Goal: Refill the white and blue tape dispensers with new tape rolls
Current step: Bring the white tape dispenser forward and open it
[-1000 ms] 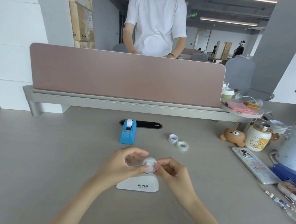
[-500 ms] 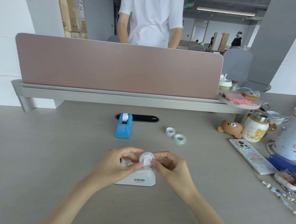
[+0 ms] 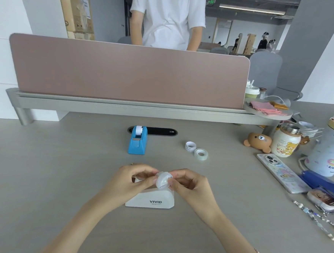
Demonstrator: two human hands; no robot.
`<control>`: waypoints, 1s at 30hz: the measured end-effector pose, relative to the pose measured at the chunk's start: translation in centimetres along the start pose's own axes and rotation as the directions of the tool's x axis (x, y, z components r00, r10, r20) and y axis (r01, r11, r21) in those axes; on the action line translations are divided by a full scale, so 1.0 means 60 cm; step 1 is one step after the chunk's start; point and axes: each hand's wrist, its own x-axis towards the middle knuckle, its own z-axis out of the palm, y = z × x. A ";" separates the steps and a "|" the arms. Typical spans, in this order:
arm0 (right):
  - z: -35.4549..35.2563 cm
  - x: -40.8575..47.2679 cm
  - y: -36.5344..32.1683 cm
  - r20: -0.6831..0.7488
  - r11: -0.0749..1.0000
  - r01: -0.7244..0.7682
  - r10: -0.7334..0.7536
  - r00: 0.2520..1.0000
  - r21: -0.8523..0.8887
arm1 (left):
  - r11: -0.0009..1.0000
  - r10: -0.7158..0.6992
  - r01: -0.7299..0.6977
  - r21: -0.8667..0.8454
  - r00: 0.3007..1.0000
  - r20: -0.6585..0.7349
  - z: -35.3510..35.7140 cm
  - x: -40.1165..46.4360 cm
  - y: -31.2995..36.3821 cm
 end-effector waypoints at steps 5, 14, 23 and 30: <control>0.003 -0.001 -0.002 -0.009 1.000 0.000 0.000 1.000 0.009 | 1.000 -0.021 0.022 -0.021 0.999 0.043 -0.003 0.000 0.007; 0.008 -0.002 -0.009 -0.001 0.999 0.026 -0.026 1.000 0.042 | 0.997 -0.051 0.052 -0.062 0.998 0.024 -0.008 -0.005 0.020; -0.047 0.021 -0.035 -0.172 0.996 0.049 -0.035 0.984 0.075 | 0.993 -0.101 0.096 -0.067 0.992 -0.080 -0.008 -0.003 0.019; -0.195 0.083 0.020 -0.484 0.981 -0.180 0.125 0.866 -0.068 | 0.997 -0.066 0.063 -0.036 0.994 -0.087 -0.014 -0.002 0.013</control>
